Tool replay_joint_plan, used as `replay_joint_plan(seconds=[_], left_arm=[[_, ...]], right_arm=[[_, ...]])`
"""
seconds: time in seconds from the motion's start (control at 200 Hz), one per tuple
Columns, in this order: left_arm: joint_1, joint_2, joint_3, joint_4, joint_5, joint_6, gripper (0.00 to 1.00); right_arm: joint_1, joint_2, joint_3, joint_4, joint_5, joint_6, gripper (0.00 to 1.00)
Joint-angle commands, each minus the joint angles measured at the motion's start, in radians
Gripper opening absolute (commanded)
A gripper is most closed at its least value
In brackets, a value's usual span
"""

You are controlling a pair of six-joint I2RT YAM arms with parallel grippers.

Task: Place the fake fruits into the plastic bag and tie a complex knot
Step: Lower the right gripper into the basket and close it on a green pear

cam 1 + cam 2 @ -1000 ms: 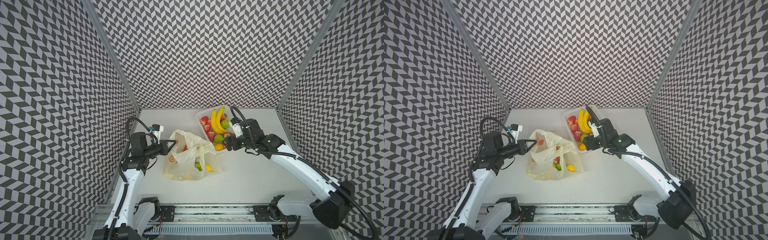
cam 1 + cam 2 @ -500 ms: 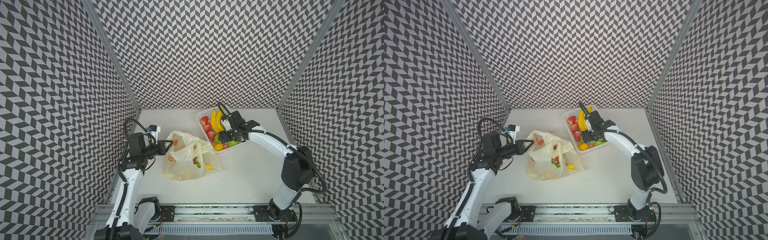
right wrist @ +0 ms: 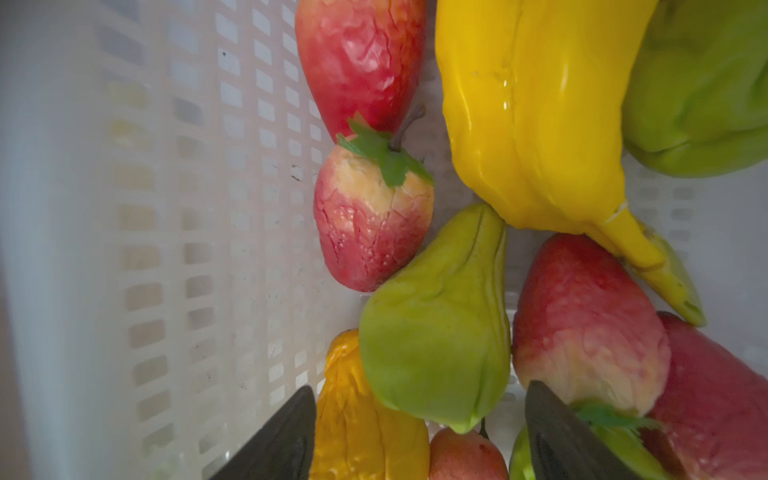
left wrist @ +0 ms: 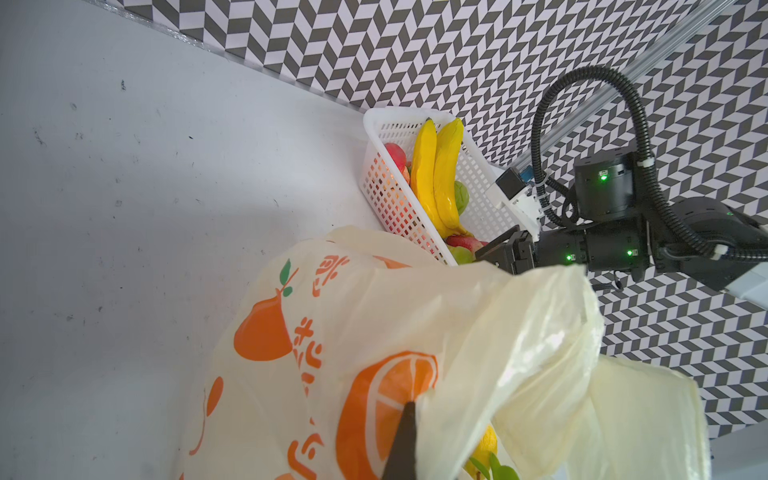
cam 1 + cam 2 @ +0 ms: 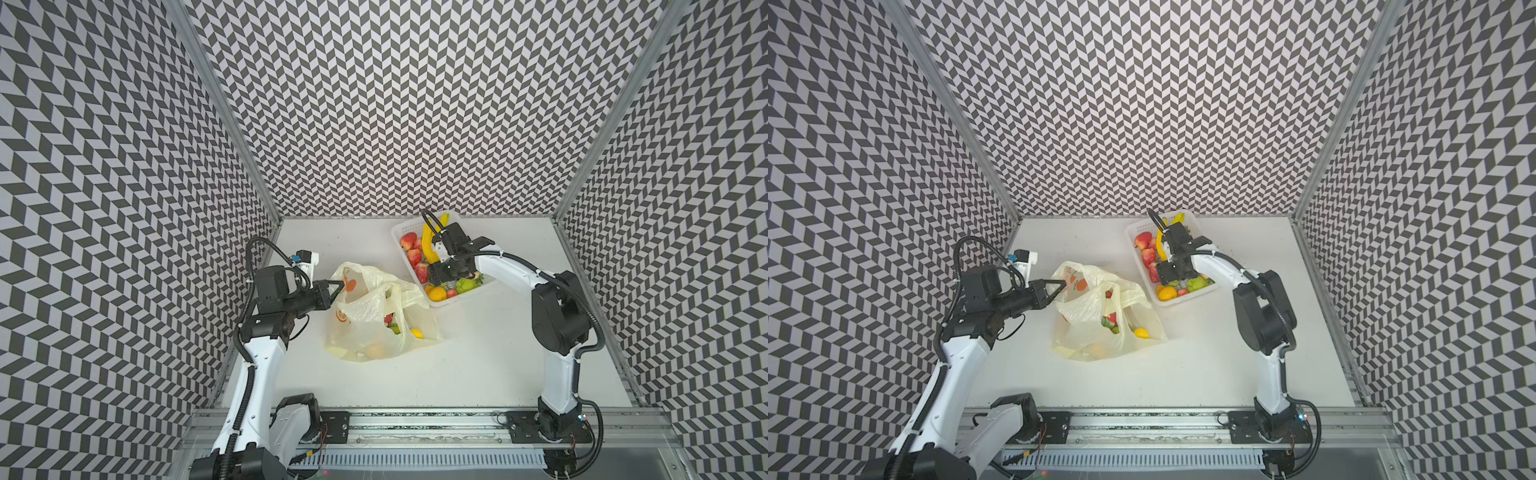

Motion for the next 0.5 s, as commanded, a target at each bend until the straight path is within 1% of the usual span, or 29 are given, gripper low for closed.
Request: replay_joint_plan(seconds=[0.0,0.23,0.376,0.496], left_arm=[[0.008,0.001,0.030,-0.008,-0.002,0.009,0.00],[0.007,-0.001,0.027,-0.002,0.006,0.004,0.00],[0.008,-0.001,0.023,0.001,0.009,0.004,0.00],[0.007,0.002,0.023,0.004,0.014,0.002,0.00]], right_arm=[[0.003,0.039,0.030,0.026,-0.005,-0.023,0.77],[0.003,0.109,0.047,0.045,0.015,-0.026,0.76],[0.002,0.128,0.042,0.067,0.017,-0.026,0.71],[0.002,0.115,0.023,0.115,0.030,-0.018,0.70]])
